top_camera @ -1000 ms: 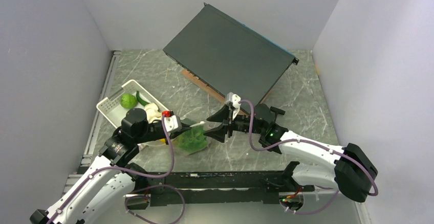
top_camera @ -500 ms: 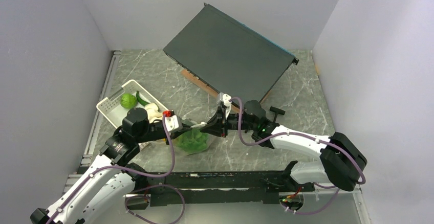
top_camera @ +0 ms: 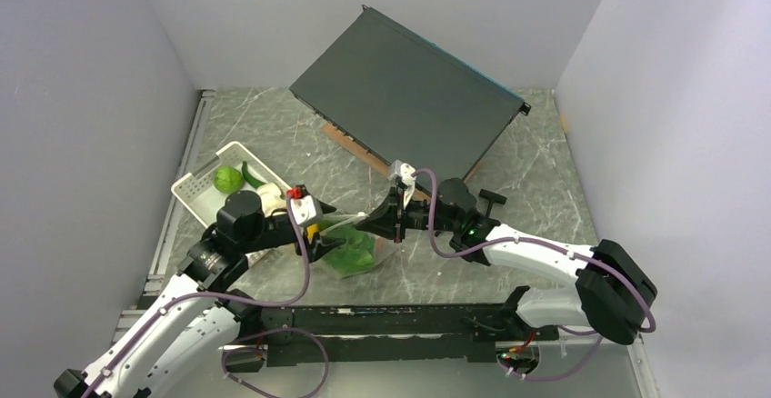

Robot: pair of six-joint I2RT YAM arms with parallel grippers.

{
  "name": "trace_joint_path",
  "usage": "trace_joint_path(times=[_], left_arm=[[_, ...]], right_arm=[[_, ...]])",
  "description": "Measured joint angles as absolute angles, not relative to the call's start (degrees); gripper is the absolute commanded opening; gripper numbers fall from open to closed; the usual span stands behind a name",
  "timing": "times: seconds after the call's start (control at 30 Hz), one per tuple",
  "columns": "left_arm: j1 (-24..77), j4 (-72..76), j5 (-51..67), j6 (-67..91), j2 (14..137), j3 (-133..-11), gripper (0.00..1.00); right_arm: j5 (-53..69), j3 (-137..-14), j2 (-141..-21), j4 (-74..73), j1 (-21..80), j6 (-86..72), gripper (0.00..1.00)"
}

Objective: Place the food in the zip-top bag and seal the zipper
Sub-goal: Zip the zipper food storage bag at the center of the board.

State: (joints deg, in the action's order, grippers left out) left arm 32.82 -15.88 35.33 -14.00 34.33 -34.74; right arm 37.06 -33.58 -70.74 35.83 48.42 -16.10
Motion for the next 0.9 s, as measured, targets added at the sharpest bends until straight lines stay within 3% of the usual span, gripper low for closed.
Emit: trace_joint_path(times=[0.17, 0.3, 0.53, 0.9], left_arm=[[32.82, -13.41, 34.96, -9.26, 33.12, -34.87, 0.86], [32.82, -9.56, 35.9, -8.91, 33.43, -35.53, 0.81], [32.82, -4.08, 41.65, -10.02, 40.95, -37.58, 0.61], [32.82, -1.72, 51.27, -10.04, 46.63, -39.24, 0.46]], right_arm=[[36.49, -33.58, -70.52, 35.66, 48.42, -16.38, 0.0], [36.58, -33.58, -70.59, 35.68, 48.42, -16.8, 0.0], [36.56, -33.58, -70.65, 35.66, 48.42, -16.95, 0.0], [36.73, -33.58, -70.65, 35.66, 48.42, -16.88, 0.0]])
